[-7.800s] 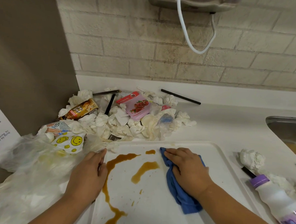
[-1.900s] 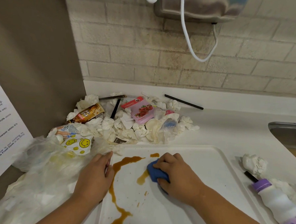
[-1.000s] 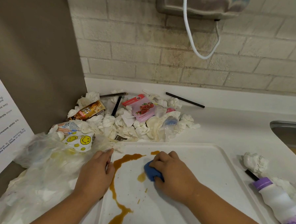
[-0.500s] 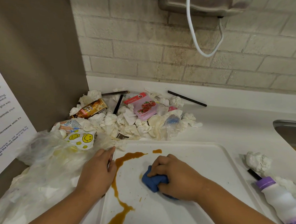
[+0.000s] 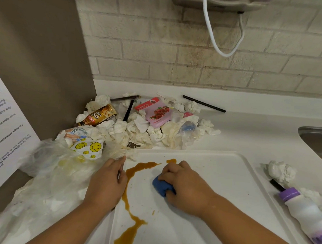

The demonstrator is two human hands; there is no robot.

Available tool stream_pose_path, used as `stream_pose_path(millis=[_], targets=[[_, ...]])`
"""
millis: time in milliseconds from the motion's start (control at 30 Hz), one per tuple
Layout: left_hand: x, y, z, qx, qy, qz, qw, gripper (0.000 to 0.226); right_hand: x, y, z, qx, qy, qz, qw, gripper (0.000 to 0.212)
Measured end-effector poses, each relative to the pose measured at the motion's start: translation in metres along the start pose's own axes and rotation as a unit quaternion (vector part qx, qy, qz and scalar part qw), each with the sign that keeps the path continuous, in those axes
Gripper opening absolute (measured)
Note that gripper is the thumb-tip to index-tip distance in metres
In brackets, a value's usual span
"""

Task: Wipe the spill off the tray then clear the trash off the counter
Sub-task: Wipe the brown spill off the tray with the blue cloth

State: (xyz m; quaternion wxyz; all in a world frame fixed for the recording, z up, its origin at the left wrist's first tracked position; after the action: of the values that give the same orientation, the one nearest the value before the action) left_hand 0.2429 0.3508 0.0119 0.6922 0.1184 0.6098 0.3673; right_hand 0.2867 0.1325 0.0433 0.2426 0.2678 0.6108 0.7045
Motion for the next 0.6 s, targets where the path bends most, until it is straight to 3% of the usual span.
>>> stream_pose_path(millis=[133,200,333,467,533,600], targets=[[0.001,0.000,0.000,-0.001,-0.003,-0.002,1.000,0.044,0.010,0.000,-0.011,0.066,0.092,0.069,0.991,0.034],[0.001,0.000,0.001,0.000,-0.002,0.002,1.000,0.044,0.001,0.006,-0.012,0.085,0.073,0.092,0.989,0.036],[0.002,0.000,0.001,0.003,0.000,0.005,1.000,0.045,0.003,0.002,-0.011,0.012,0.040,0.040,0.998,0.033],[0.003,0.000,0.001,0.002,-0.002,0.009,1.000,0.045,0.012,0.001,-0.018,0.063,0.112,0.079,0.989,0.036],[0.003,0.000,0.001,0.000,-0.002,0.008,1.000,0.045,0.003,0.006,-0.017,0.088,0.098,0.095,0.987,0.036],[0.003,-0.001,0.001,-0.002,-0.002,0.005,1.000,0.045,-0.001,0.007,-0.011,0.056,0.069,0.074,0.993,0.035]])
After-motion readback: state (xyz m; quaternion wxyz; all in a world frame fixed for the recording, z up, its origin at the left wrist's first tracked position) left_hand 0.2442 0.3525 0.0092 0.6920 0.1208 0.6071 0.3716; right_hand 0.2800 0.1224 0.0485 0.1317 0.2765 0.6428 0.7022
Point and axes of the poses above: each hand's wrist, its own z-axis towards the middle knuckle, its own y-axis out of the back of the hand, x = y × z, the point moved 1 cm from there along z, towards the middle knuckle, and after that the axes turned 15 degrees about -z, right-handed, at the moved point
